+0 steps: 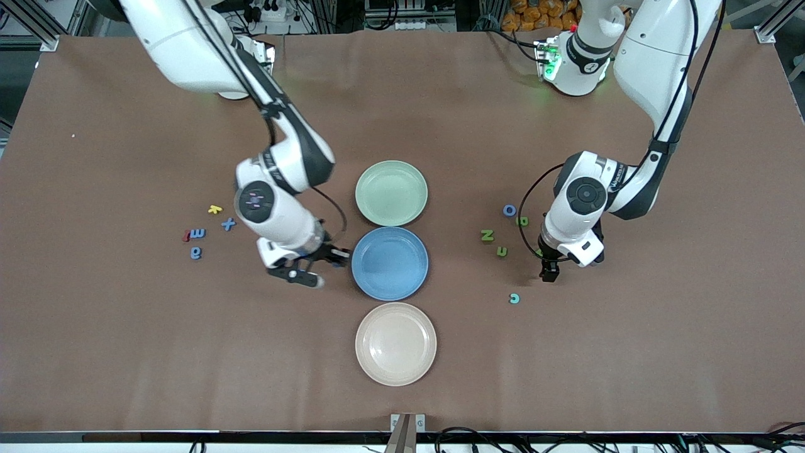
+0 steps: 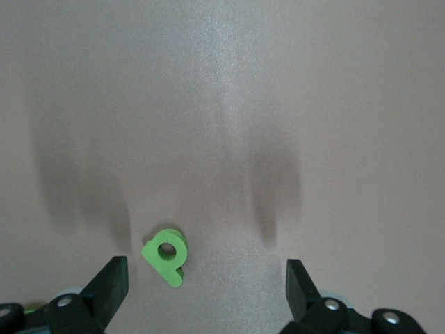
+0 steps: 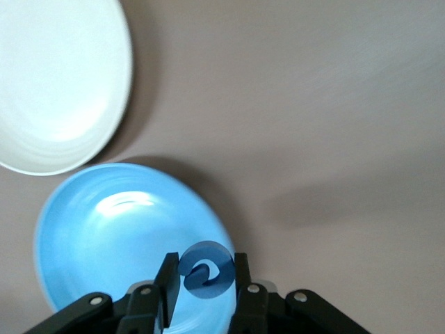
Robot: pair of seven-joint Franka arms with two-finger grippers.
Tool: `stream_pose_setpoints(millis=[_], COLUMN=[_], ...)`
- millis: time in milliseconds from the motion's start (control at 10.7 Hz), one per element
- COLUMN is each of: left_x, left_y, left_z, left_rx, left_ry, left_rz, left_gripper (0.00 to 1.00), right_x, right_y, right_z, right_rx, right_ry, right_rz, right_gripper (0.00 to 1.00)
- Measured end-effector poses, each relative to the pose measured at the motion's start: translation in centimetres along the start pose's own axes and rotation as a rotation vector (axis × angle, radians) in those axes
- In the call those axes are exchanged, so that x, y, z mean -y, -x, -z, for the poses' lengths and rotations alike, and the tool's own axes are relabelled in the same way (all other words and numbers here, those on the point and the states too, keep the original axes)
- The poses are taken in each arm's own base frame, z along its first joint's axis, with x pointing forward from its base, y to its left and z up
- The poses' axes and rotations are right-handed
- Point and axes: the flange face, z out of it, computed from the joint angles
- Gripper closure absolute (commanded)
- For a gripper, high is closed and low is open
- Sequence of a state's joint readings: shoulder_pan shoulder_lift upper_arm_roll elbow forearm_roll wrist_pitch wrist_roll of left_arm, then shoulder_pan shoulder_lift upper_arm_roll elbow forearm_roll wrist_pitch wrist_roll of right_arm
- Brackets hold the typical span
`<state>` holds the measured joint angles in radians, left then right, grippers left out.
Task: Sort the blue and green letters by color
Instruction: 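Open the right gripper to drop the blue e onto the blue plate, then grasp the blue x with the right gripper while the left gripper grasps p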
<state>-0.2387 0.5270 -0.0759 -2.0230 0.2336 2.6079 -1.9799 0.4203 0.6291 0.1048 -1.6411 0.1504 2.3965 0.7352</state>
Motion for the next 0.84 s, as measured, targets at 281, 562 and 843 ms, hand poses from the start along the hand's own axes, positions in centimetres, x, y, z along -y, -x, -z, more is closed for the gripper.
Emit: stream_pose_setpoints(millis=[281,562,843], left_x=[0.1,0.5,0.6], left_y=[-0.3,-0.1,-0.2], left_z=[-0.4,-1.5,-1.8], left_rx=[-0.002,-0.004,-0.004], left_ry=[-0.007,-0.026,-0.03], left_rz=[0.005,0.001,0.001], left_gripper=[0.0,0.0,0.0], right_x=[5.3,6.4,4.8], right_y=[2.0,2.2,-0.4], right_z=[-3.0,-3.3,-0.9], right_rx=[0.004,0.0,-0.001], right_ry=[-0.031,-0.043,-0.045], right_rz=[-0.12,-0.164,-0.19], right_gripper=[0.0,0.0,0.0])
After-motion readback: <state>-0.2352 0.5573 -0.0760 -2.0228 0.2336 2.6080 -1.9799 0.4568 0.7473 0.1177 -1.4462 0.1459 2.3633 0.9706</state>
